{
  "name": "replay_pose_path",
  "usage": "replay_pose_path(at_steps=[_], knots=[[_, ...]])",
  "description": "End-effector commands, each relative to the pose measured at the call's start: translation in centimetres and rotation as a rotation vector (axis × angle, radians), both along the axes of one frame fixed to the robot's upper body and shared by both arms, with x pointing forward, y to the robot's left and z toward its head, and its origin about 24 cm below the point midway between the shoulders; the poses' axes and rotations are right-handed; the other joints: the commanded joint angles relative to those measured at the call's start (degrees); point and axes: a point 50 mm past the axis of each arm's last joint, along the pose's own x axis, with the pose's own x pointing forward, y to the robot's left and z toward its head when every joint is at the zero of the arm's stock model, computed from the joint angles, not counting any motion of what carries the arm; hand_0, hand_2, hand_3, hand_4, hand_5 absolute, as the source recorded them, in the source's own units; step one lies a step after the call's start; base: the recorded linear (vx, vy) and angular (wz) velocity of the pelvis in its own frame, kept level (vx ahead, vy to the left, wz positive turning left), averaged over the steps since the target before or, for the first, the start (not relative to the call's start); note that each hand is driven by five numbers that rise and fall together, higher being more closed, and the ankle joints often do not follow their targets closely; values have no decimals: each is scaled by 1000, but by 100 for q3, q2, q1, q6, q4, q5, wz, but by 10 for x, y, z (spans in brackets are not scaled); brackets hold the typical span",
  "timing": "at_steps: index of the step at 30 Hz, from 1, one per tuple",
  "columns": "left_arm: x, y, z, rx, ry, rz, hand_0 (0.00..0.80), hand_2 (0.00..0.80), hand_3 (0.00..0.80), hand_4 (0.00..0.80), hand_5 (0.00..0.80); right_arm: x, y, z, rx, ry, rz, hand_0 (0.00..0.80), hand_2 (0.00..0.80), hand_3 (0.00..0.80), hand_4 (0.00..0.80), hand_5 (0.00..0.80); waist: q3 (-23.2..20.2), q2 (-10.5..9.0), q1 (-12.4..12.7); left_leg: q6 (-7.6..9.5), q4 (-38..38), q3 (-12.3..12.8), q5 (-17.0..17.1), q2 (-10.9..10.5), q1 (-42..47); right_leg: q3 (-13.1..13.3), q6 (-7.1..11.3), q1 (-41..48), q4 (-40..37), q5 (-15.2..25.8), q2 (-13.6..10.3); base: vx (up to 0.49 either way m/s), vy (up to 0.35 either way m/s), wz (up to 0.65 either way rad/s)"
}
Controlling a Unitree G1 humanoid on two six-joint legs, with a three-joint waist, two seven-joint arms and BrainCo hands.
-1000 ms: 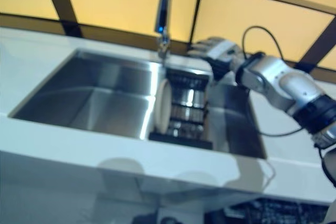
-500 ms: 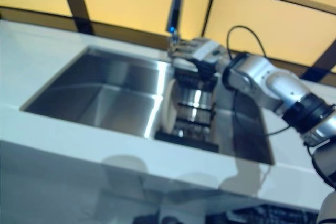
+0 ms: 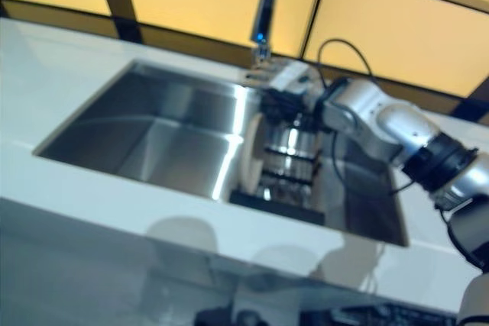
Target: Take plates into dishwasher
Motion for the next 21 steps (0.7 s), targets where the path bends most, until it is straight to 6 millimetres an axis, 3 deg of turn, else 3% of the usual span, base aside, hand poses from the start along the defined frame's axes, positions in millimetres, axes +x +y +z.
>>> replay_pose_path(at_steps=[1, 21], knots=[[5, 8, 4, 15, -32, 19, 0, 0, 0, 0, 0, -4, 3, 28, 2, -71, -14, 0, 0, 0, 0, 0, 56, -124, 96, -114, -25, -19, 21, -10, -152, 6, 471, 153, -7, -4, -143, -19, 1, 4], [12, 4, 6, -49, -93, 21, 0, 0, 0, 0, 0, 1, -1, 11, -30, -4, -18, 0, 0, 0, 0, 0, 177, -76, 101, -143, -25, -5, 83, 3, -259, -68, 441, 75, -7, -6, -130, -8, -1, 2]])
